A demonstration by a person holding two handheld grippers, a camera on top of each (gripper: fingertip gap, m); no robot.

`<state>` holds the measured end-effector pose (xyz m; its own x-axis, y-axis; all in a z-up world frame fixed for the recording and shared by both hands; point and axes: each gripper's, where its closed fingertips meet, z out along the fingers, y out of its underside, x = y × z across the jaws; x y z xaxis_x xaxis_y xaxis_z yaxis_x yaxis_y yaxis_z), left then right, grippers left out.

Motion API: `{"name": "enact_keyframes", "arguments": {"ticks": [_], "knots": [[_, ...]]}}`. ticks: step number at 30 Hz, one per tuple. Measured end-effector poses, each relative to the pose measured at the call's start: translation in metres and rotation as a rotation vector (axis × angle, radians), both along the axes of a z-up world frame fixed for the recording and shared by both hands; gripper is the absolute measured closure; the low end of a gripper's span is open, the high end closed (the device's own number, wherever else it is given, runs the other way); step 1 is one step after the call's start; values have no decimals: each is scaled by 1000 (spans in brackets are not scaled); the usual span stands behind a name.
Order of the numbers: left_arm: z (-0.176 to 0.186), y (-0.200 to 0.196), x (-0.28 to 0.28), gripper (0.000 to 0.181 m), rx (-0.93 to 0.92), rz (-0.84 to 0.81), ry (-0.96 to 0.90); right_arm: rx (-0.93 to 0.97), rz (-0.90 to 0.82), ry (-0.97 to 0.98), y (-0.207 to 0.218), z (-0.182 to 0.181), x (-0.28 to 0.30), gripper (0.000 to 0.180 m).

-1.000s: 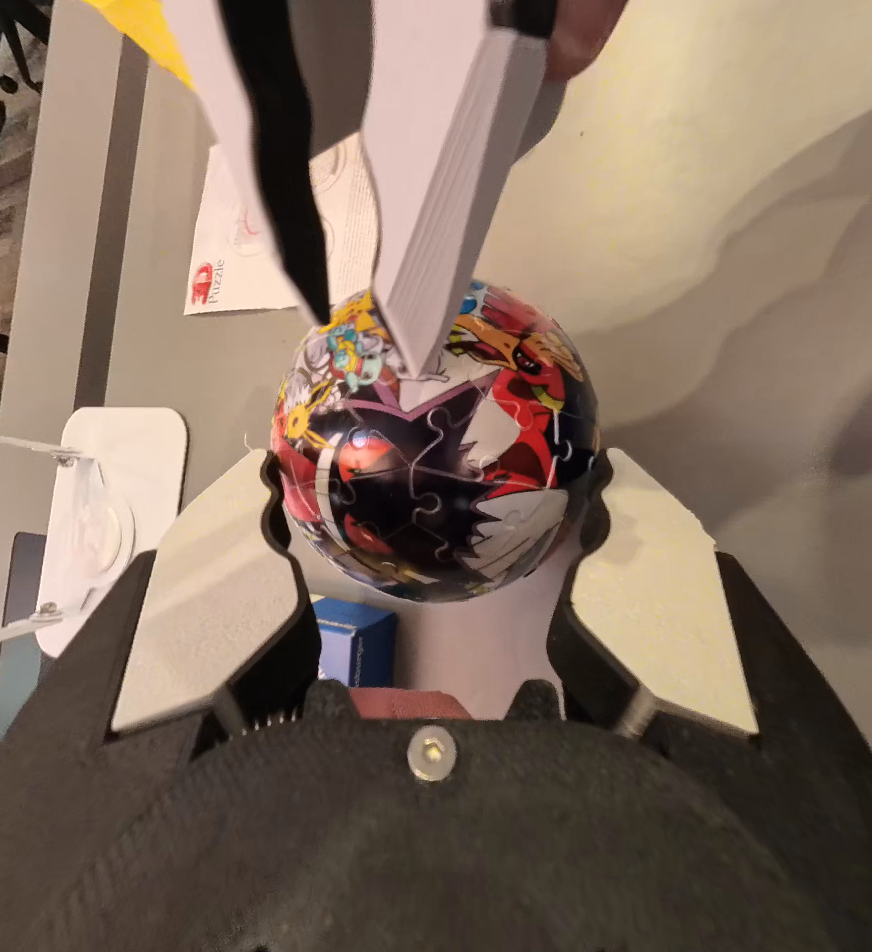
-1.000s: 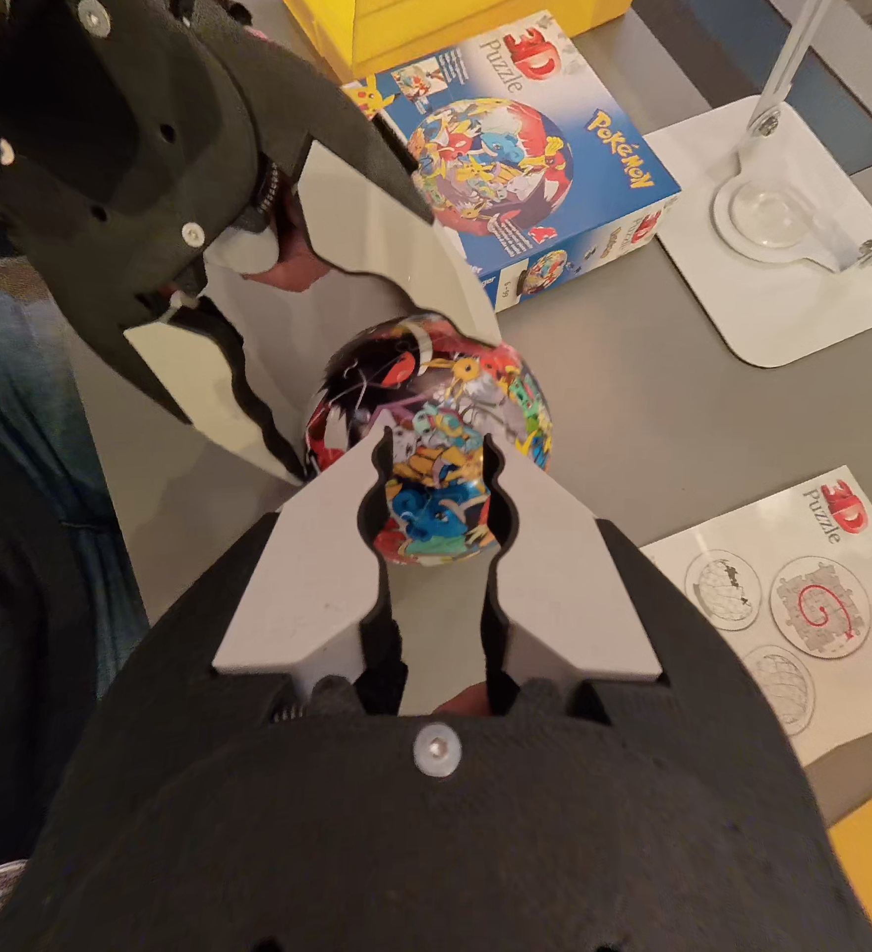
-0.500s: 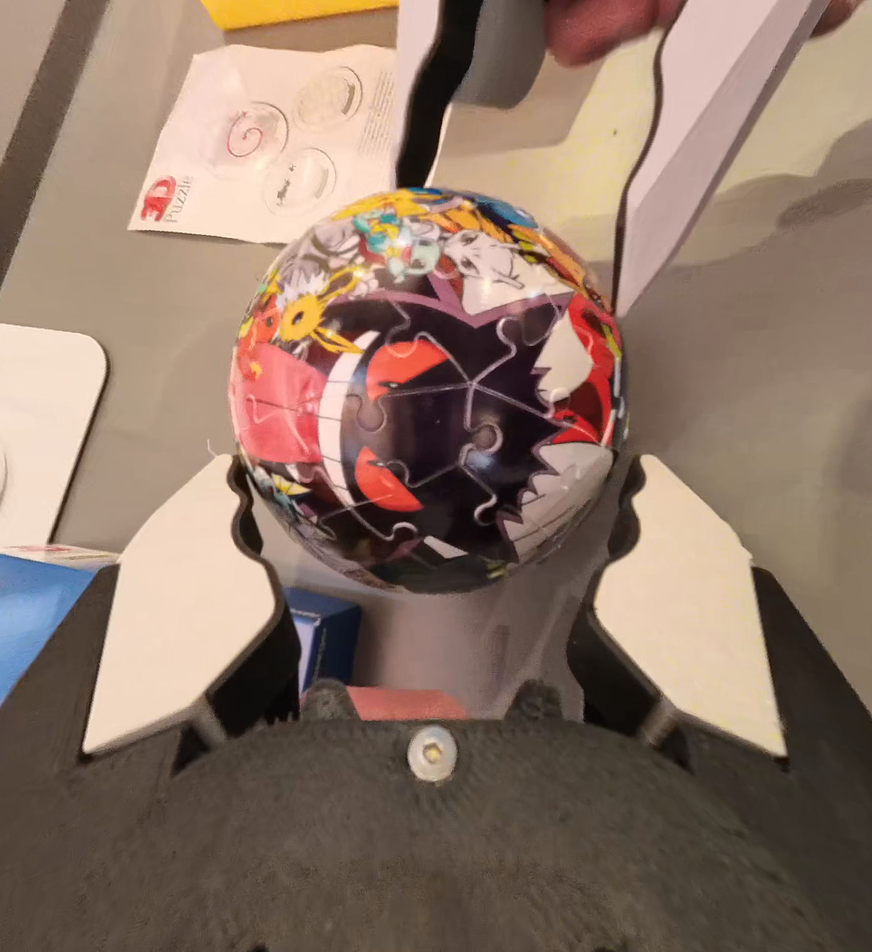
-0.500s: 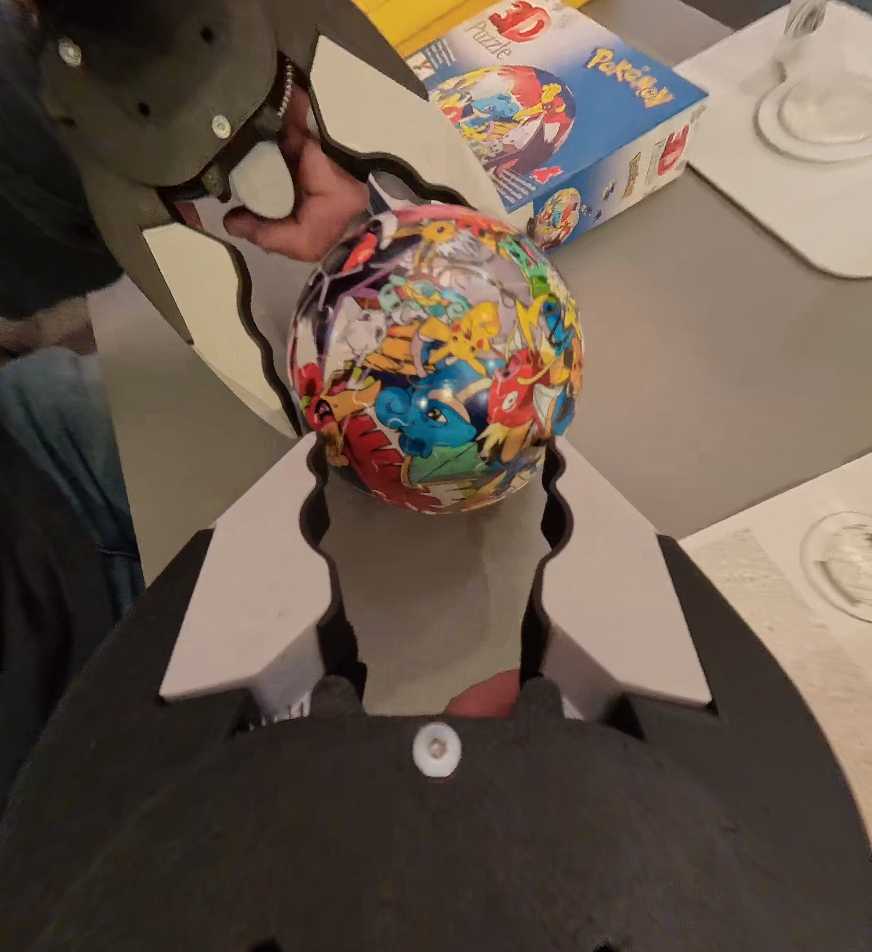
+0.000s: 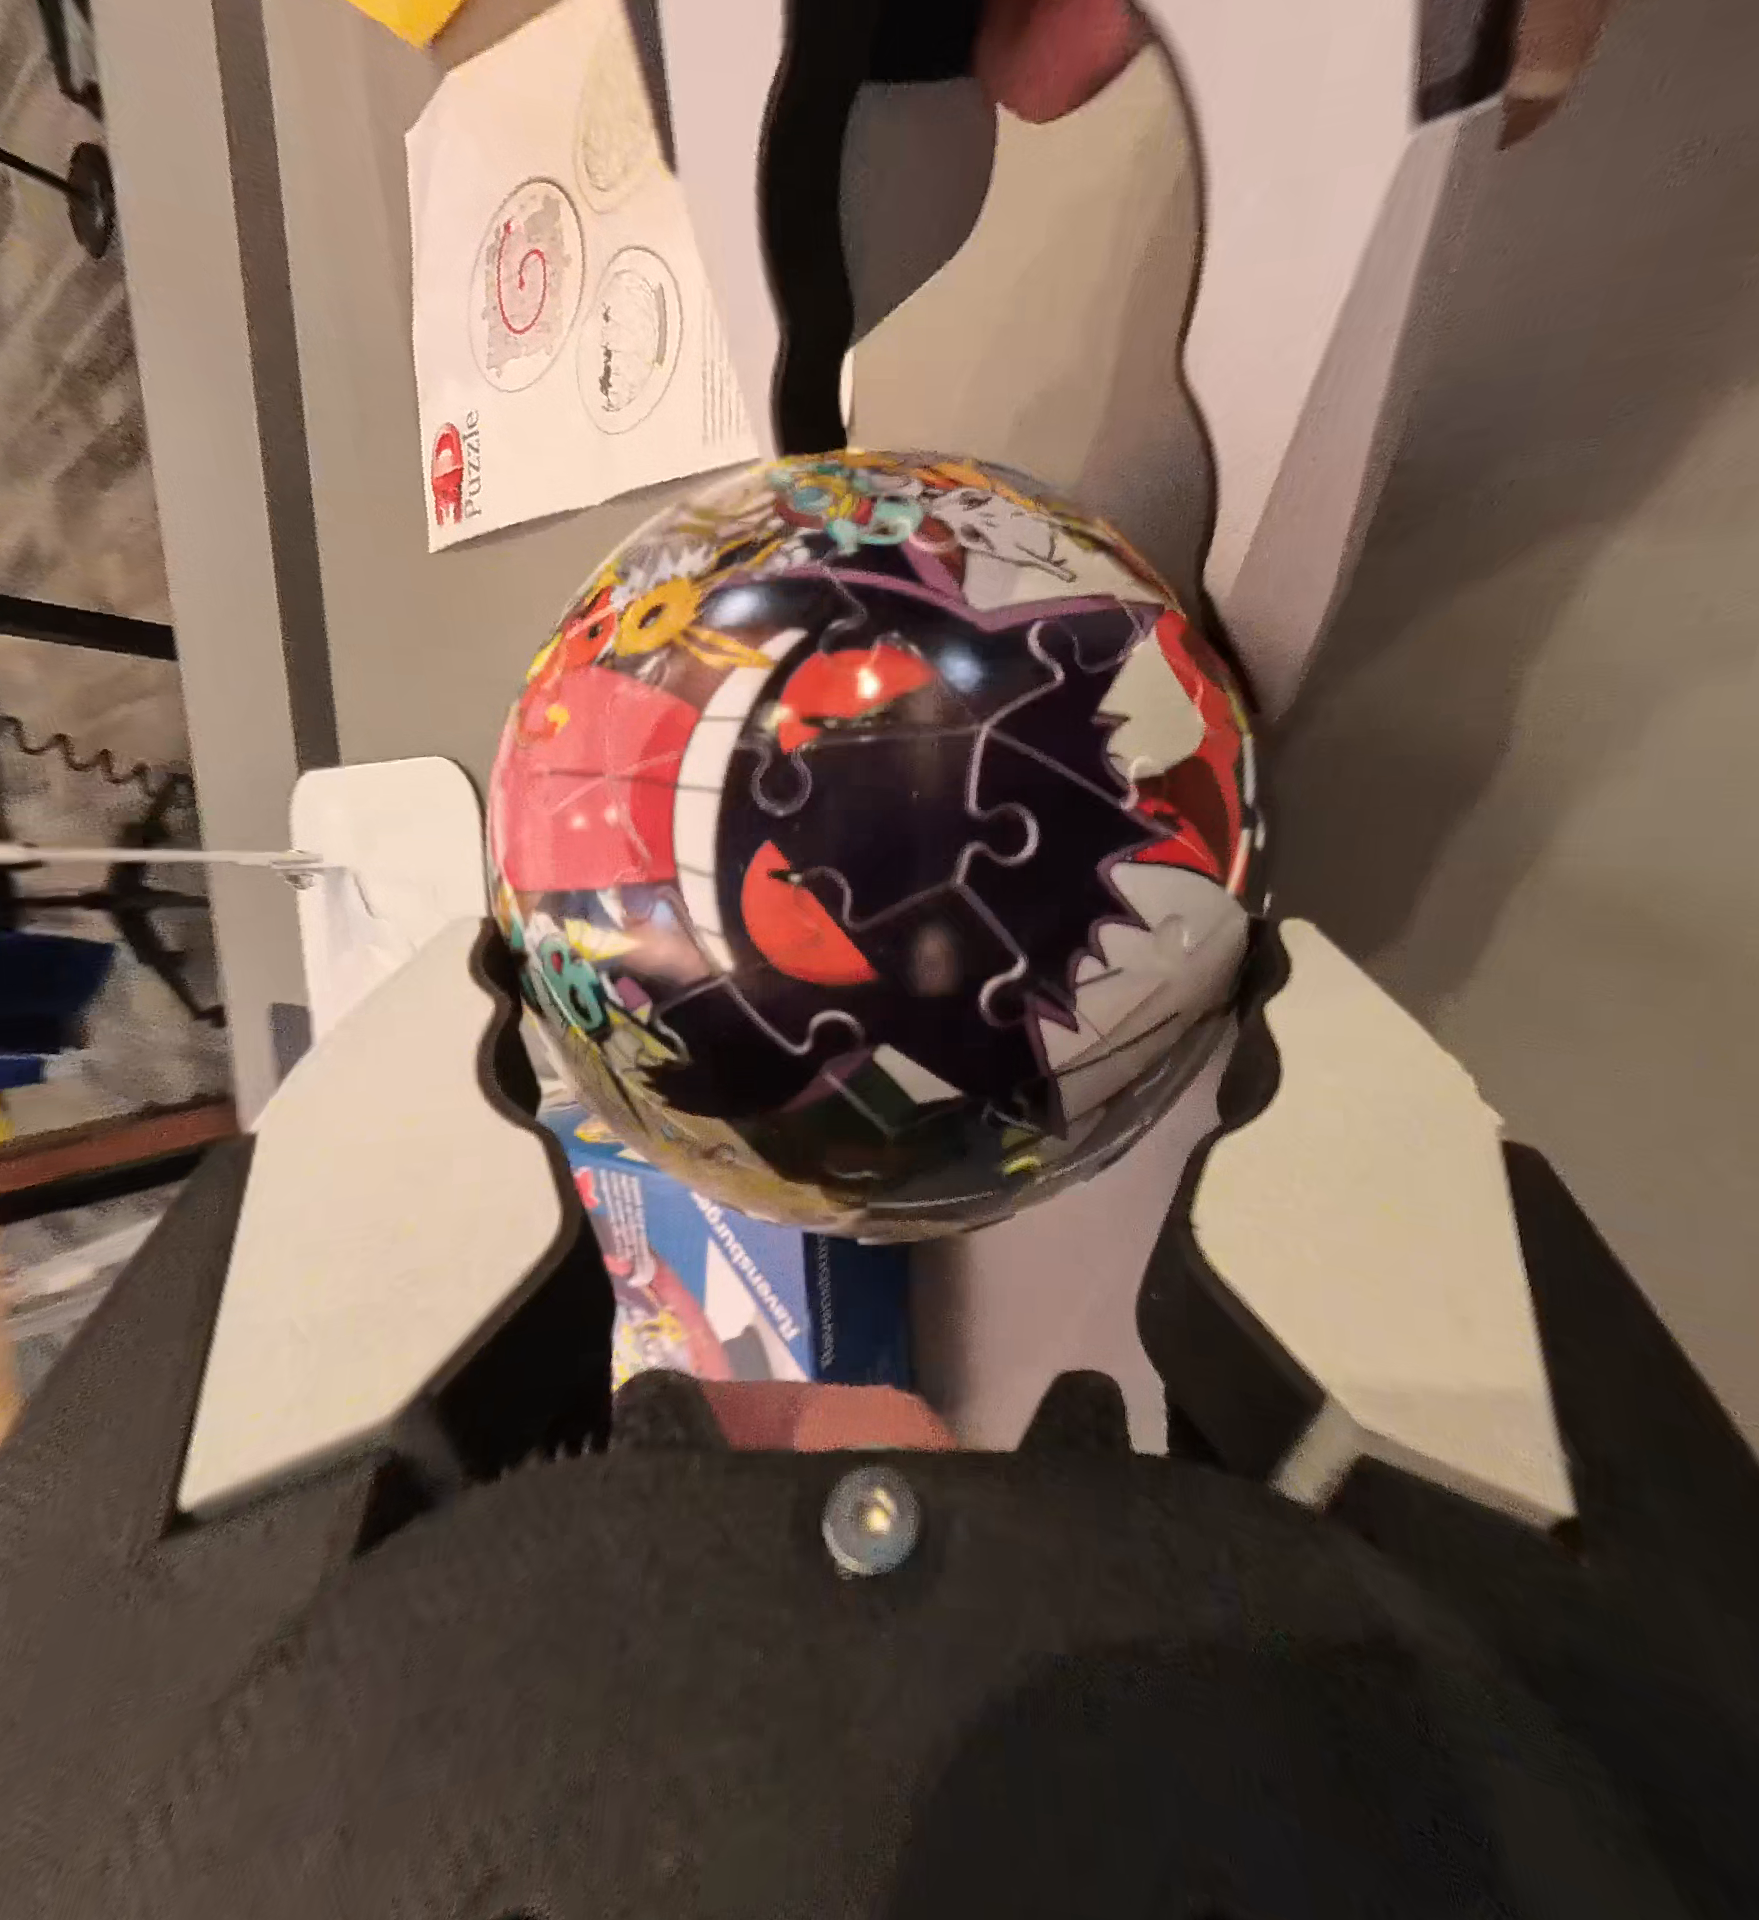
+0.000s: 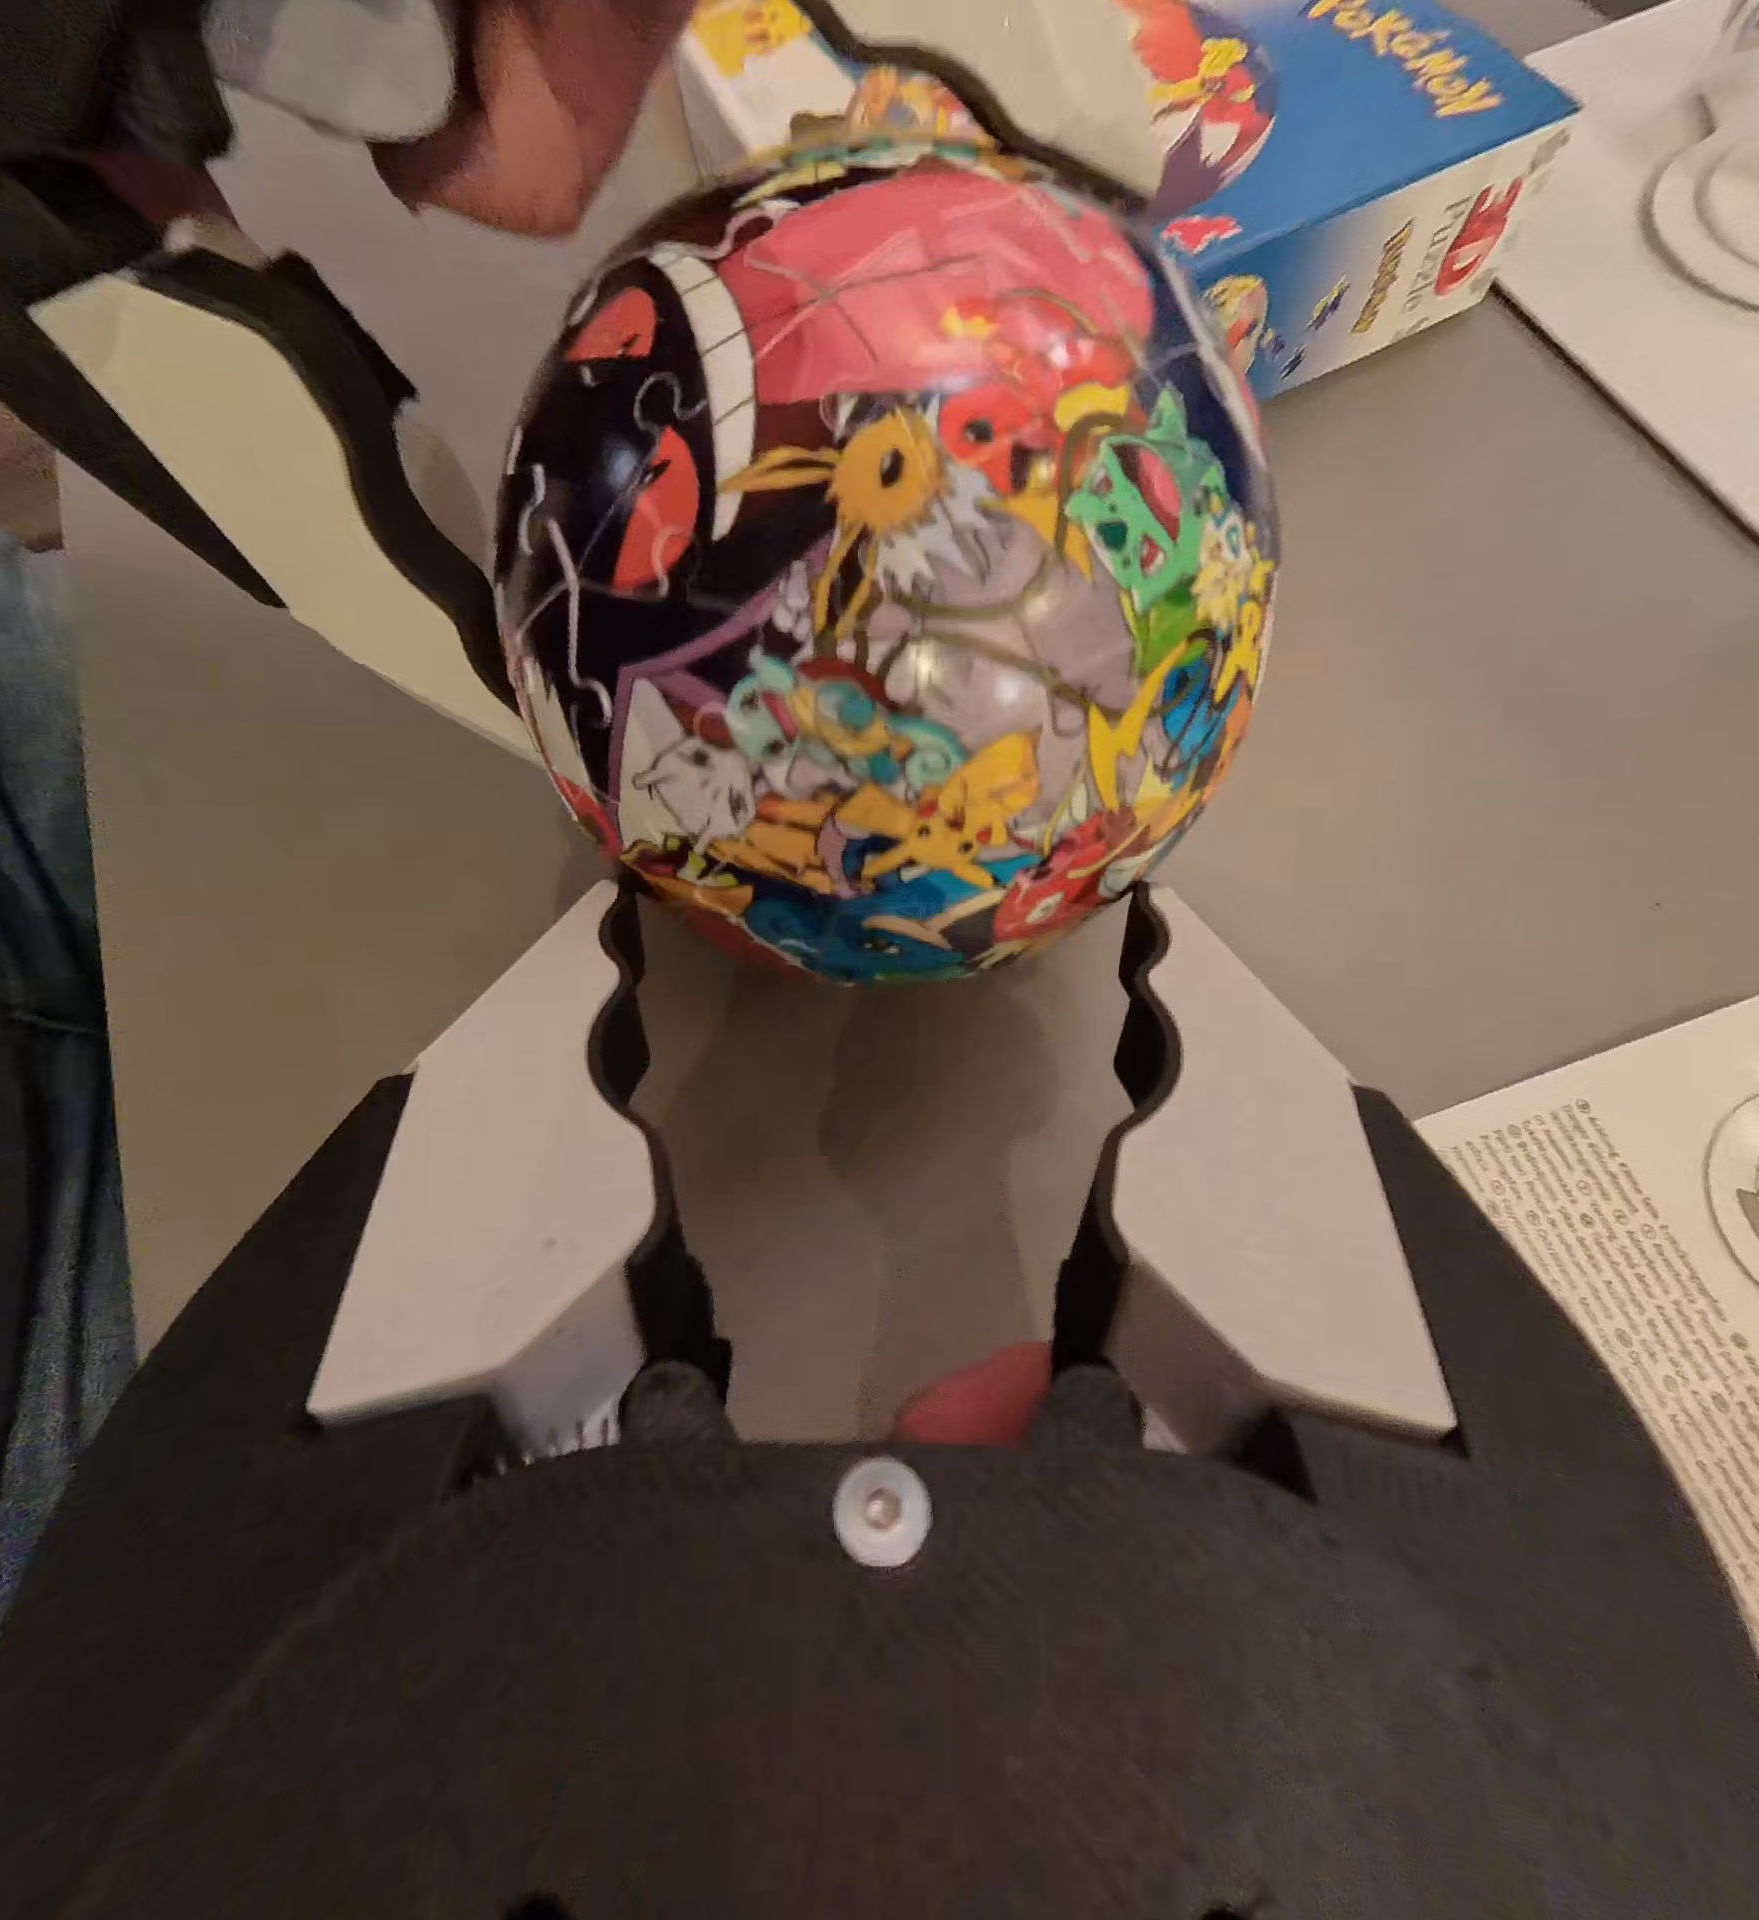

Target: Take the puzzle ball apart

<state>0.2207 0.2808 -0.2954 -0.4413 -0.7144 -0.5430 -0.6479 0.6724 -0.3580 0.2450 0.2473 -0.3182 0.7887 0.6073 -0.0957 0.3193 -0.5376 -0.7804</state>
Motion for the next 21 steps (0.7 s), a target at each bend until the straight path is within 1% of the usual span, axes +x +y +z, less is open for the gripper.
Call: {"name": "enact_keyframes", "arguments": {"ticks": [2, 4, 7, 9, 10, 13, 21], "knots": [[-1, 1, -1, 53, 58, -6, 36, -1, 7, -14, 0, -4, 0, 88], [-1, 0, 0, 53, 75, -7, 43, 9, 9, -15, -1, -2, 2, 89], [0, 0, -1, 53, 122, -22, 50, 79, -11, 41, -3, 21, 7, 88], [-1, -4, 0, 53, 116, -33, 51, 145, -26, 52, -2, 40, 10, 84], [-1, -6, 1, 53, 105, -44, 47, 150, -22, 51, 0, 43, 8, 81], [-1, -9, 5, 53, 111, -45, 54, 124, 6, 23, 3, 37, 1, 77], [-1, -10, 5, 53, 89, -53, 18, 121, 3, 32, 3, 37, 1, 78]]}}
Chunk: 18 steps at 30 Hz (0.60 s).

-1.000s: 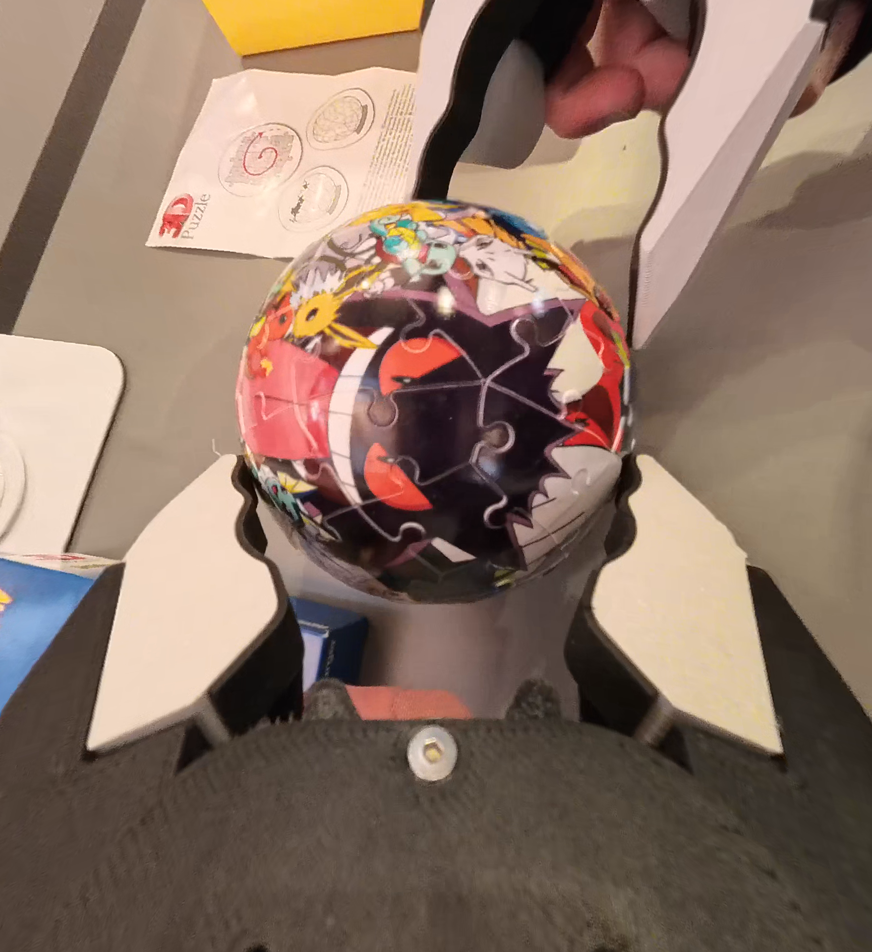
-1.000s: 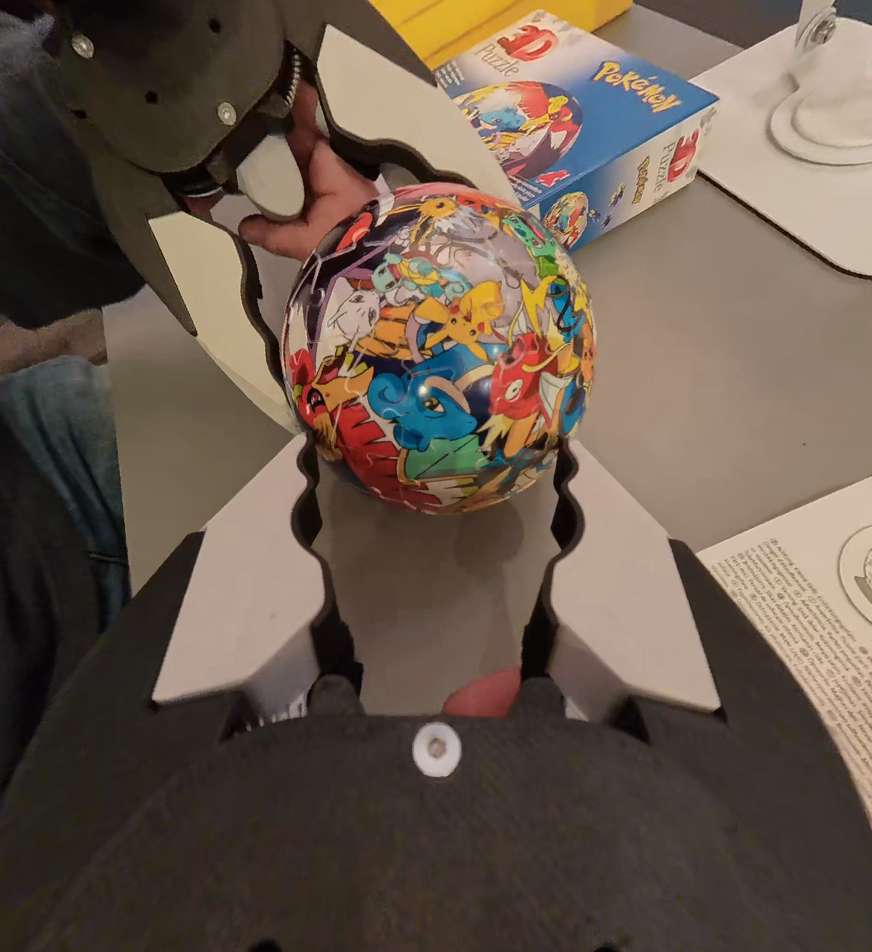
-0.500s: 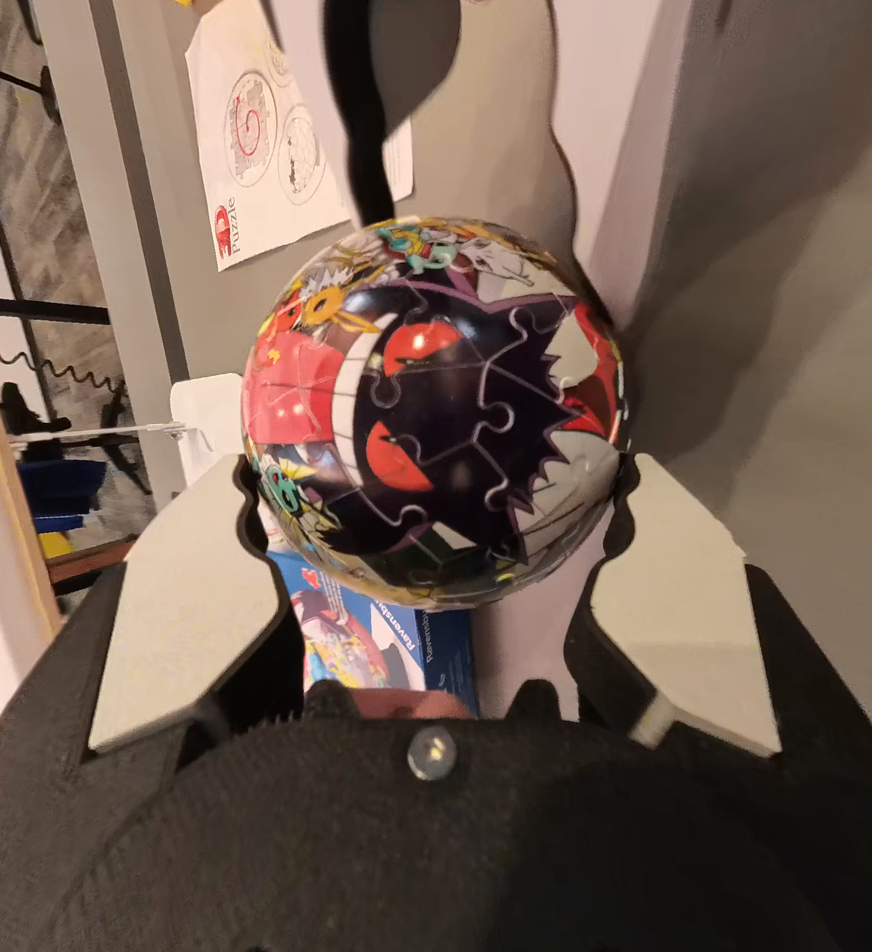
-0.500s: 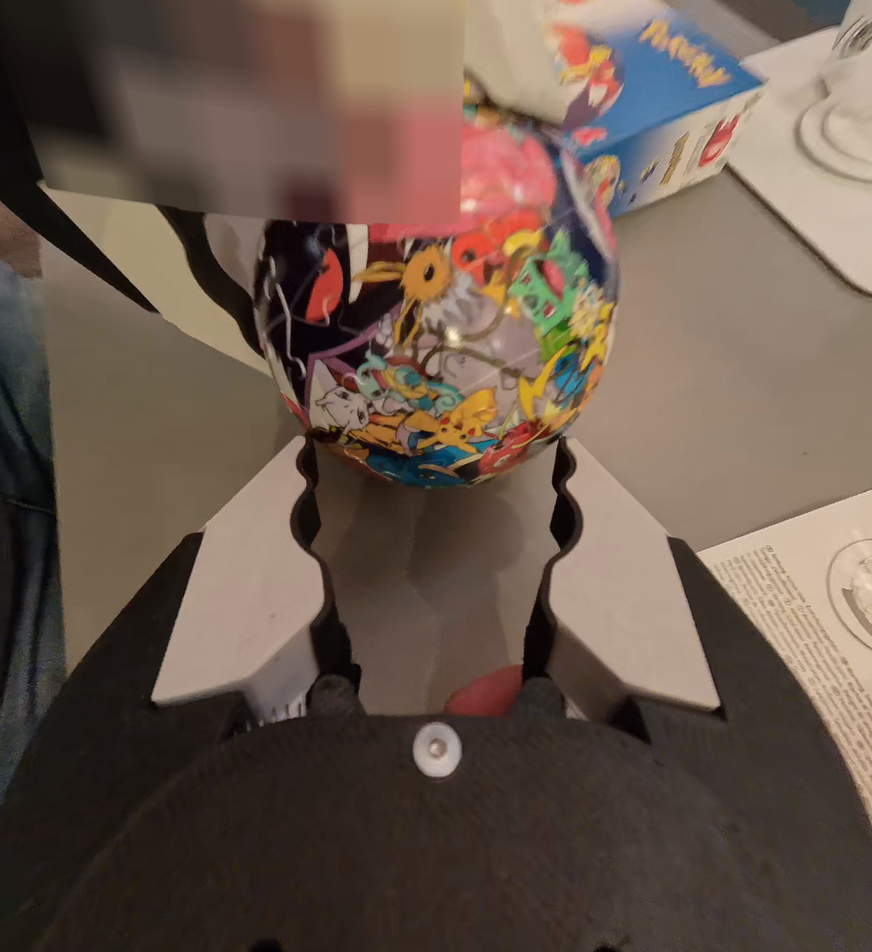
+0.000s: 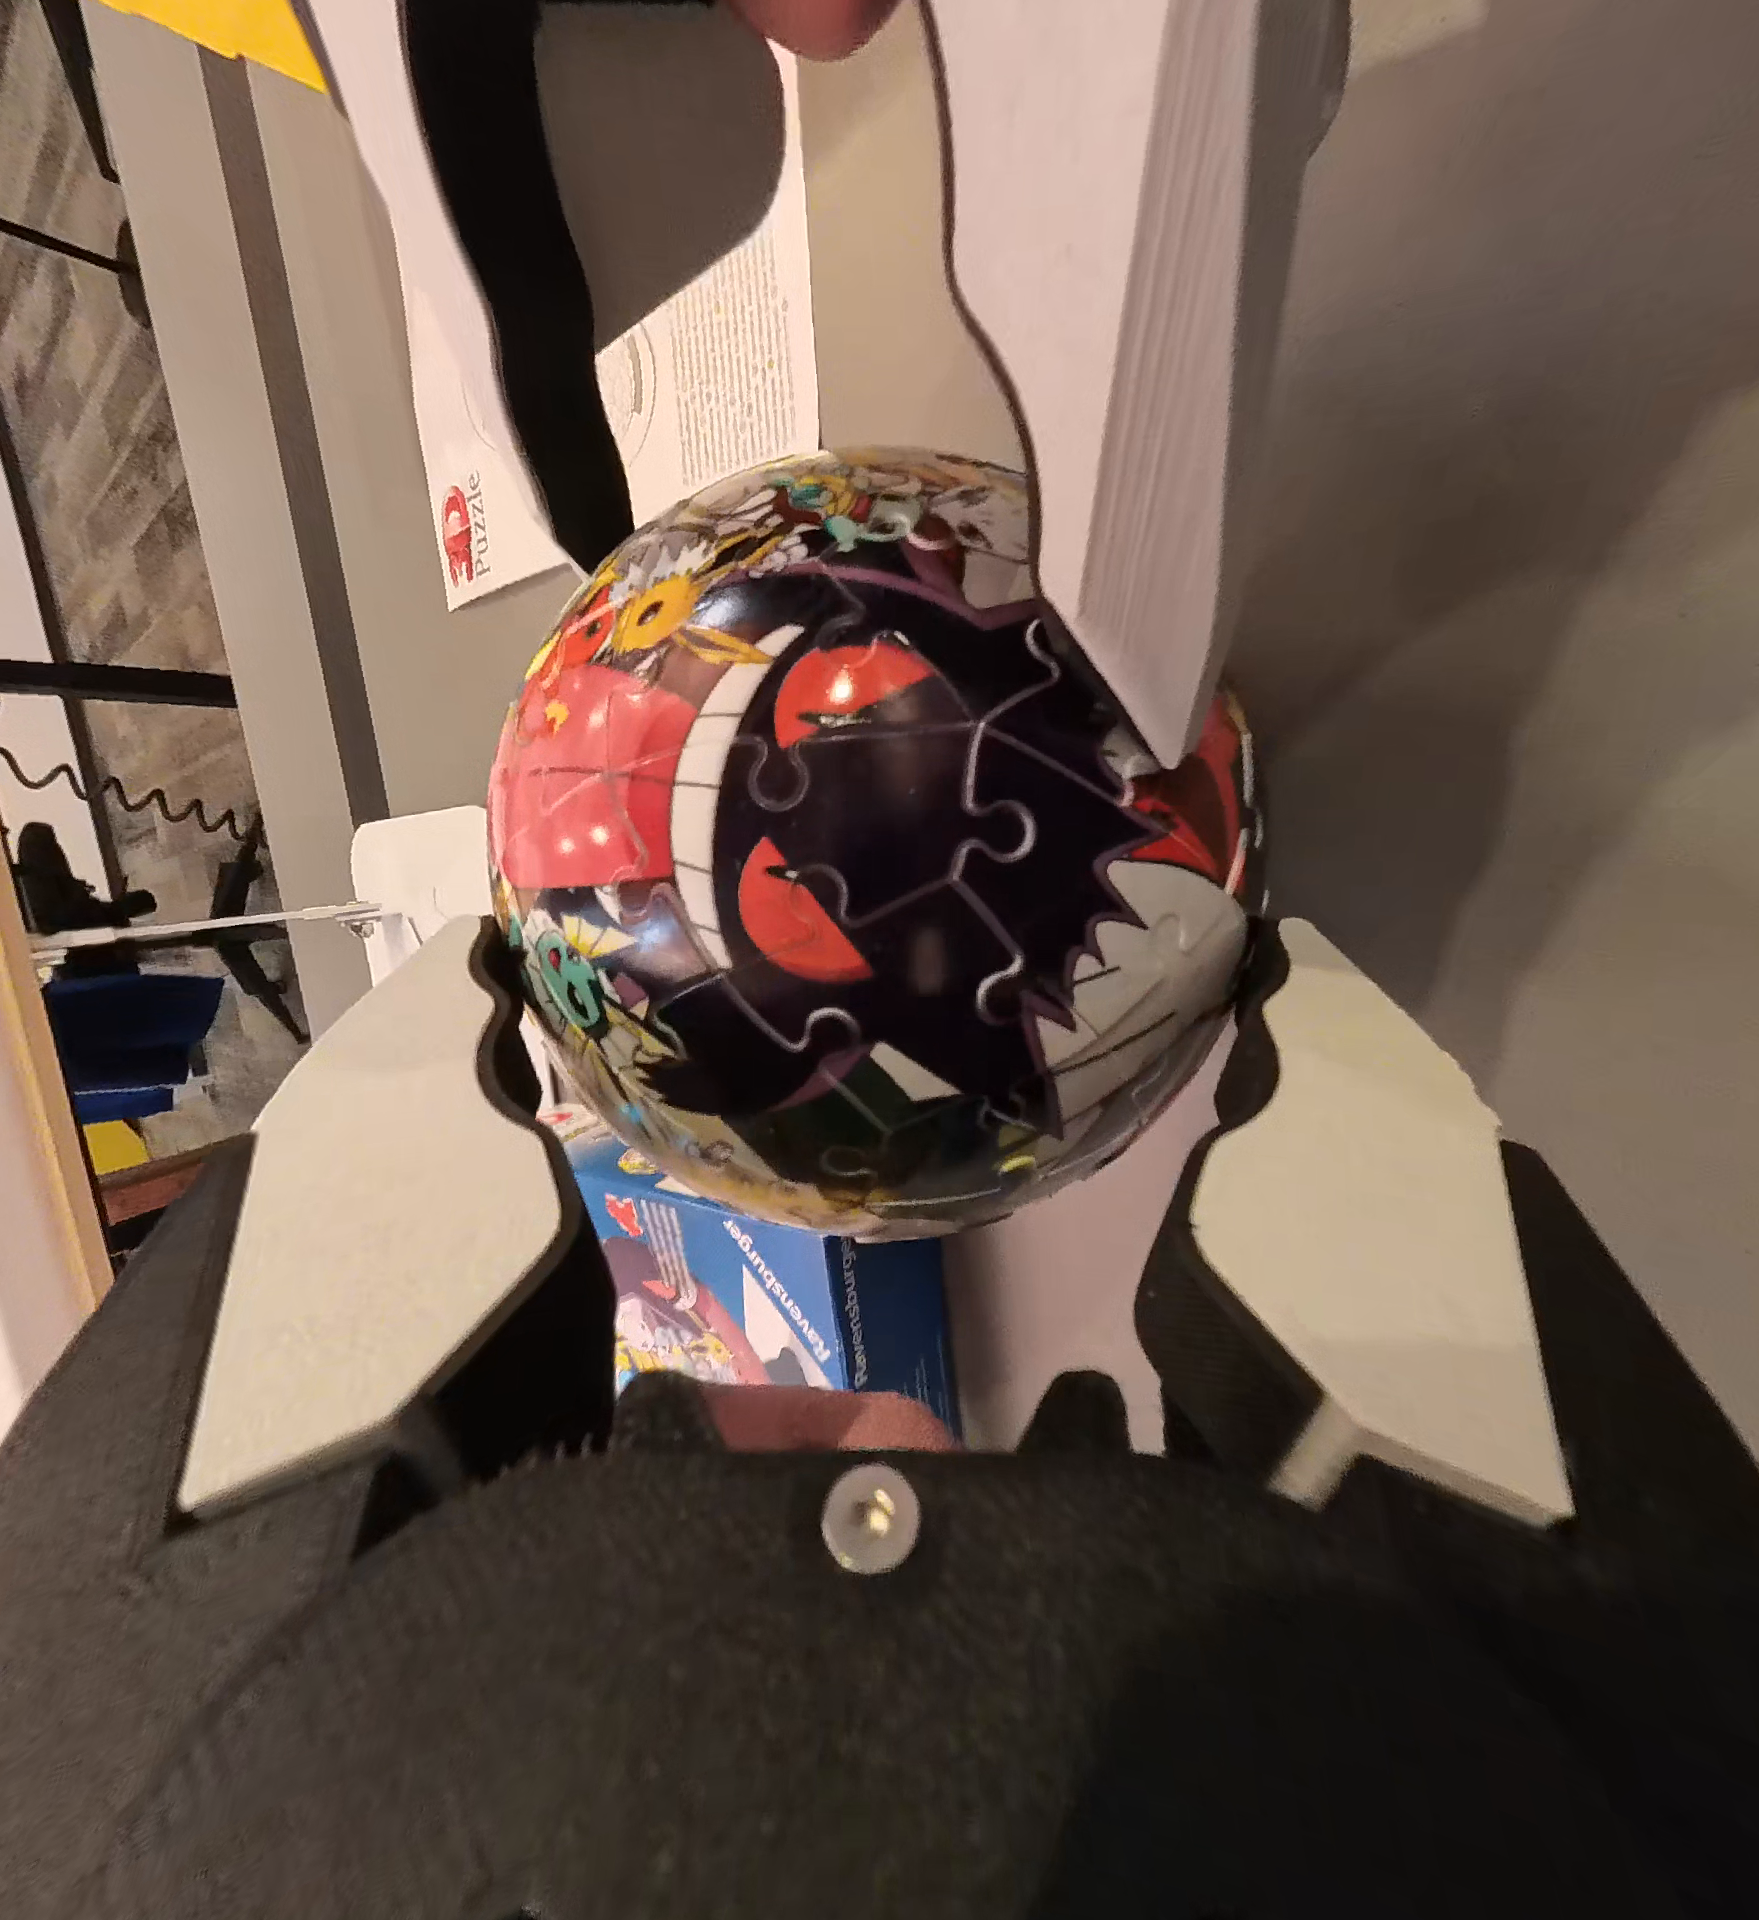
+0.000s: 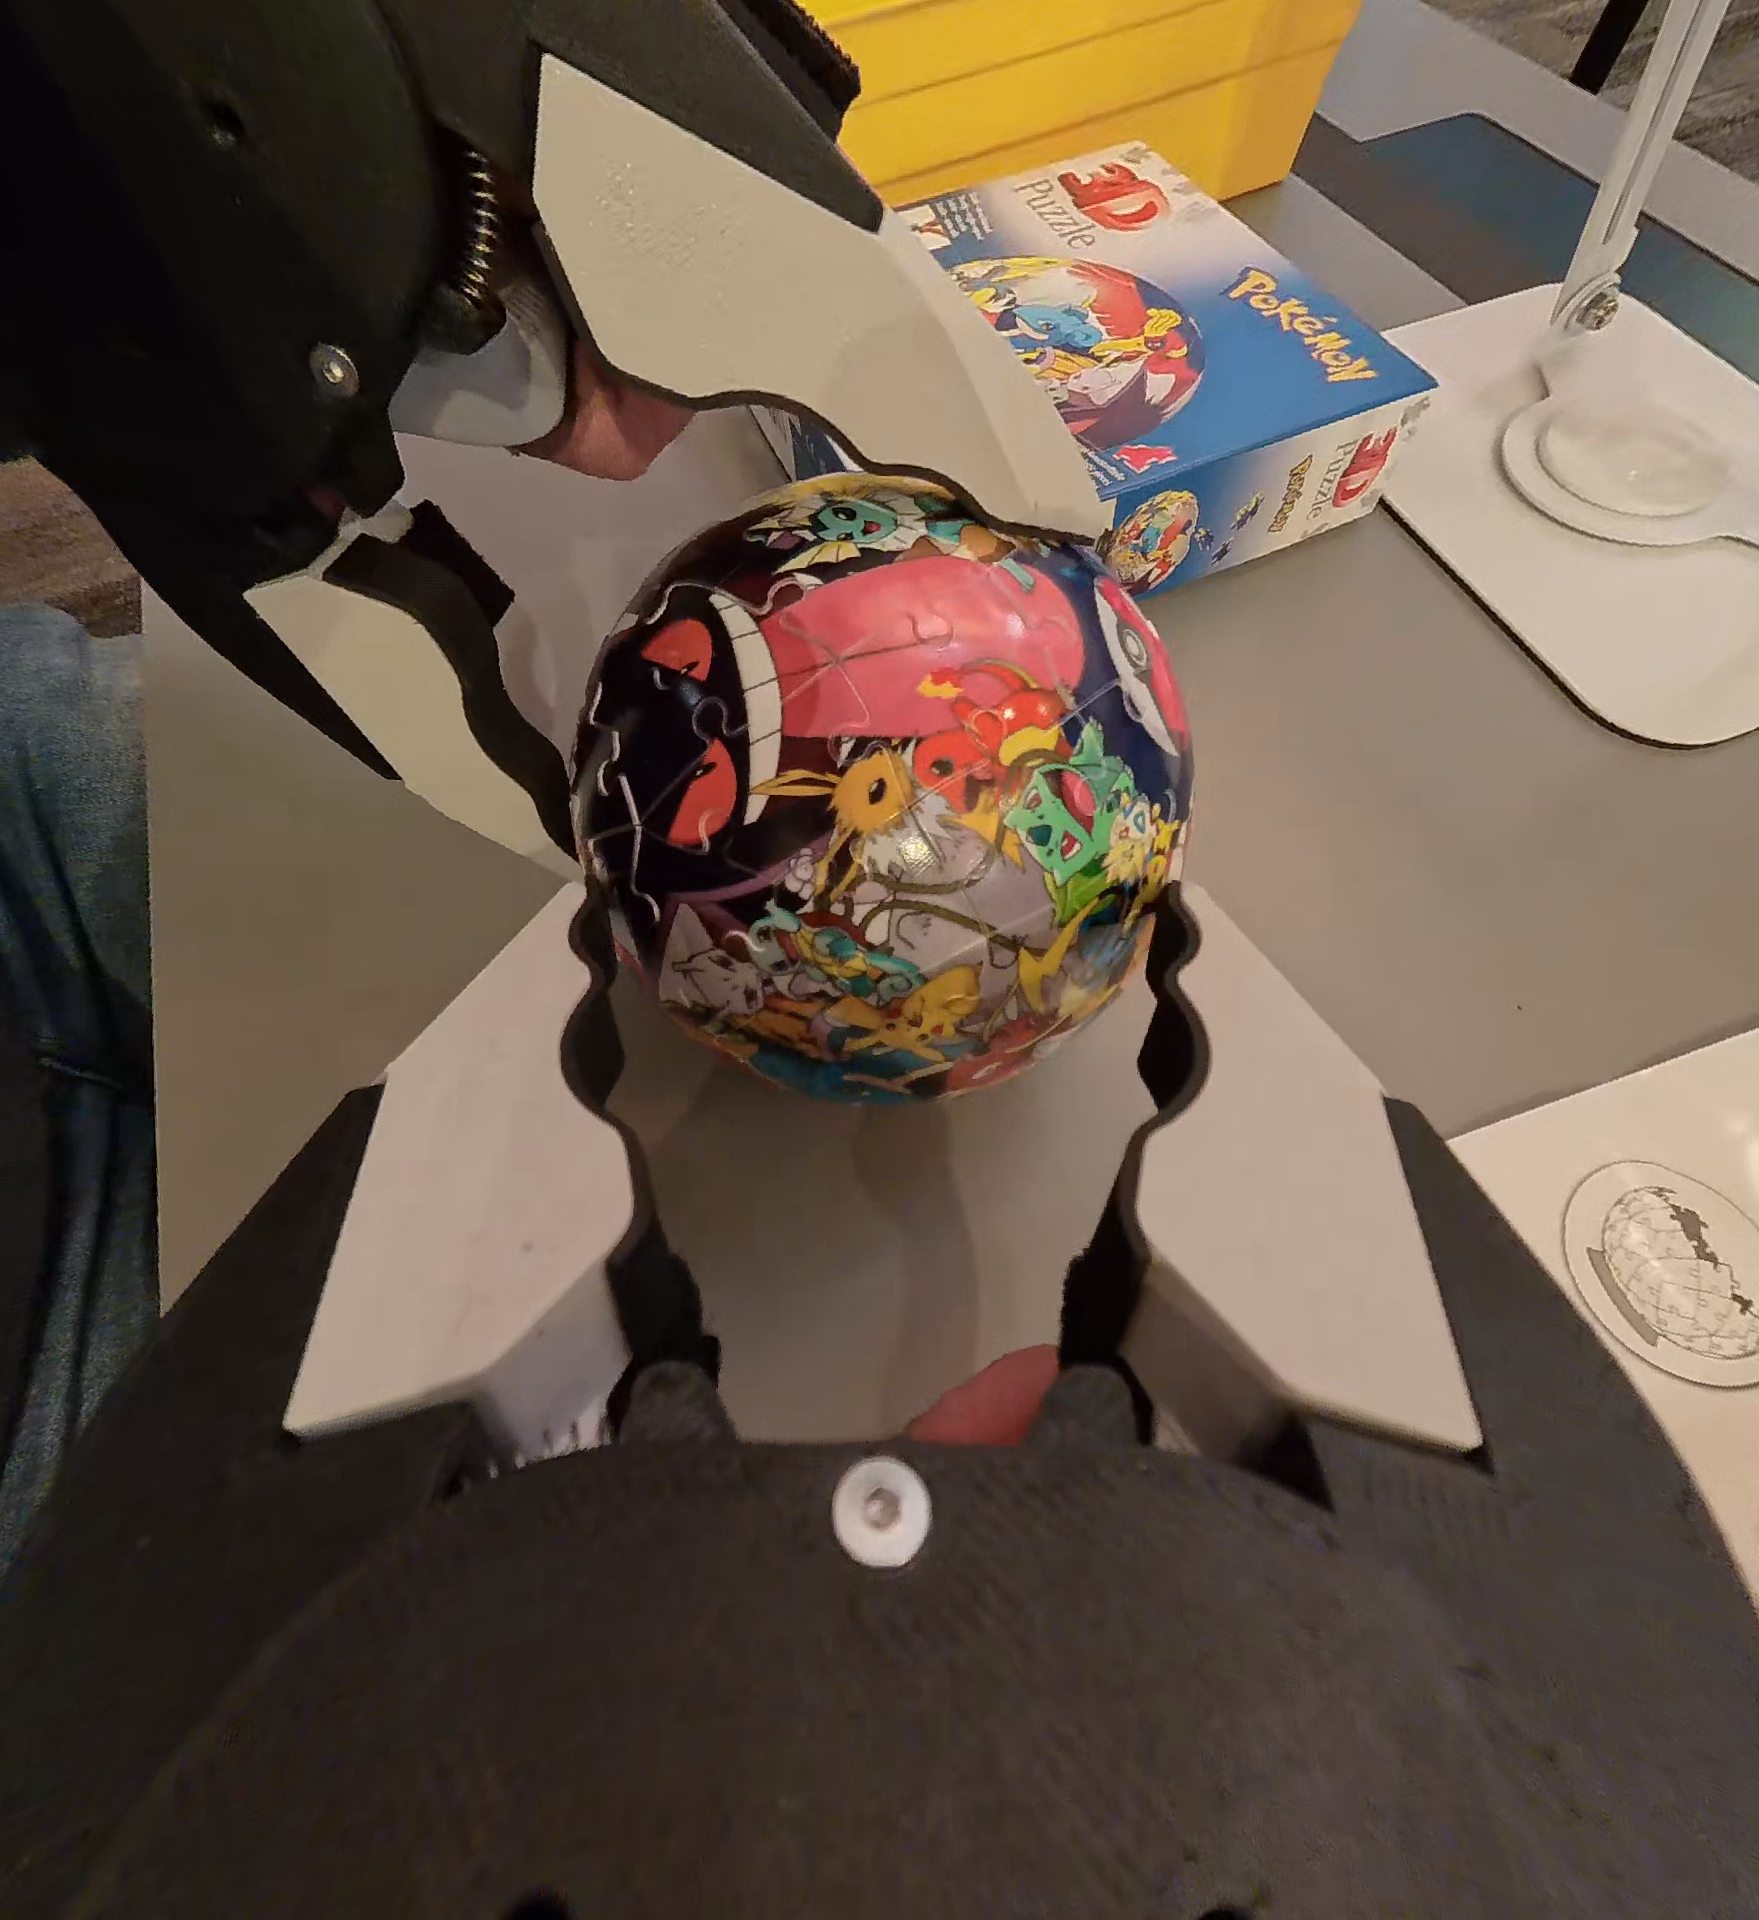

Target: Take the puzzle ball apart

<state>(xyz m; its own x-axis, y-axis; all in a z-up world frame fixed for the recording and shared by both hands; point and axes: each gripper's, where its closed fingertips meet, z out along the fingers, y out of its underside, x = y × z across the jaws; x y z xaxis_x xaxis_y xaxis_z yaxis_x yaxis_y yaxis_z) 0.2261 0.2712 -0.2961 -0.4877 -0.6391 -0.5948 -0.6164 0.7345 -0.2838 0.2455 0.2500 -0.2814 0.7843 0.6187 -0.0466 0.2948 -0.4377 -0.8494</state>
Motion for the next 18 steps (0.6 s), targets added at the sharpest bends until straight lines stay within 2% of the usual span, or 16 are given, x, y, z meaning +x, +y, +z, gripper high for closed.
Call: {"name": "enact_keyframes", "arguments": {"ticks": [9, 18], "knots": [[1, -3, 2, 53, -85, -47, -121, 44, -2, 88, 0, 1, -1, 79], [2, -5, 3, 53, -155, -70, -164, 43, 15, 150, 1, 2, 0, 79]]}}
